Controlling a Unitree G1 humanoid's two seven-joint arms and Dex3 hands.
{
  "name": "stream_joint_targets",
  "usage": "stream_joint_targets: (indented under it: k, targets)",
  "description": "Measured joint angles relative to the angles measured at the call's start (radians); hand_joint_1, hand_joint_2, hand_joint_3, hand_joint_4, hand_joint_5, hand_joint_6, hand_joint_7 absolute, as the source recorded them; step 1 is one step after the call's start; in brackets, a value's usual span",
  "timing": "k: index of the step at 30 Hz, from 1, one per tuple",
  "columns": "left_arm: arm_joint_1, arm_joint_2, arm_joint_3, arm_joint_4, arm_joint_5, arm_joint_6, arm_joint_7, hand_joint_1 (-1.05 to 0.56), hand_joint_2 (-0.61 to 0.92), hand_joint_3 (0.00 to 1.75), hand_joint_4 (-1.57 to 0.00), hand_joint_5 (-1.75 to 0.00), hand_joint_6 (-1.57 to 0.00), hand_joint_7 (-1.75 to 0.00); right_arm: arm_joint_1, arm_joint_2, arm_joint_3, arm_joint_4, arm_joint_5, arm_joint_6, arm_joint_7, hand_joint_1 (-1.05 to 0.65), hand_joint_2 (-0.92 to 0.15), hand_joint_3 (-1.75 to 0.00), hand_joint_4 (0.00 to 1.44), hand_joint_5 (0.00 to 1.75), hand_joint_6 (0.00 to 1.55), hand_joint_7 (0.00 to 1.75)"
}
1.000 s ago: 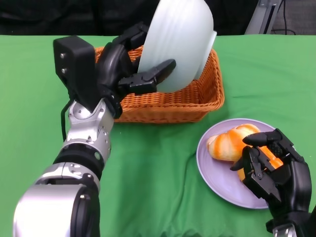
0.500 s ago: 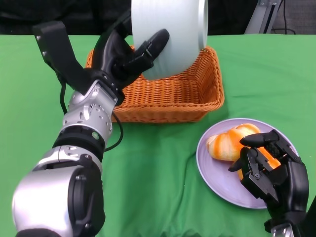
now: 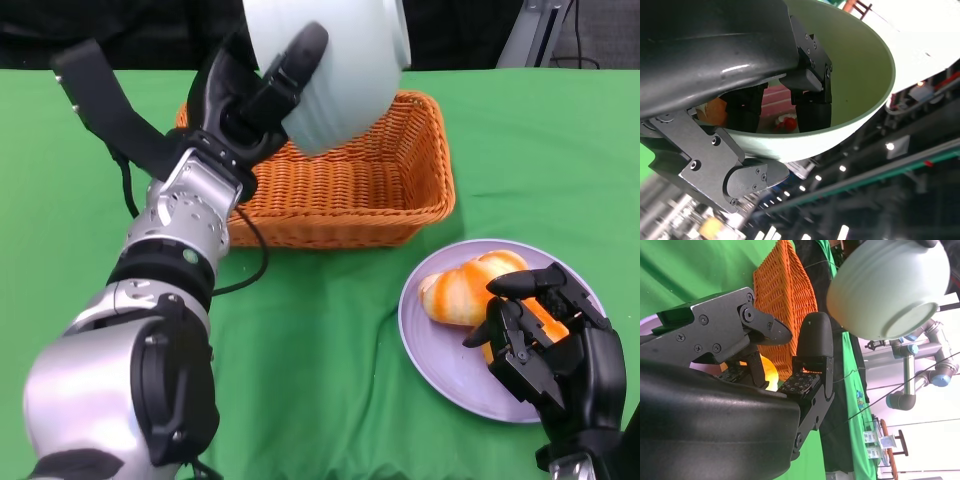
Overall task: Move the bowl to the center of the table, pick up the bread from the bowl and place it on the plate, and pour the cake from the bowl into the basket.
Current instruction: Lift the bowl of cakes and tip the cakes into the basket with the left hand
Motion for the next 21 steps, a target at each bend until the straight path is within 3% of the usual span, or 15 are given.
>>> stream_joint_targets:
  k: [21]
  targets:
    - [-0.032,-0.001,0.157,0.021,-0.169,0.272,0.012,-0.17,0.68,0.96,-0.69,-1.75,-0.6,-1.7,-0.002,0.0,0.001,0.007,0.015,-0.003,0.013,-0.05,-0.75,-0.78,0.68,1.62,0.62,1.28]
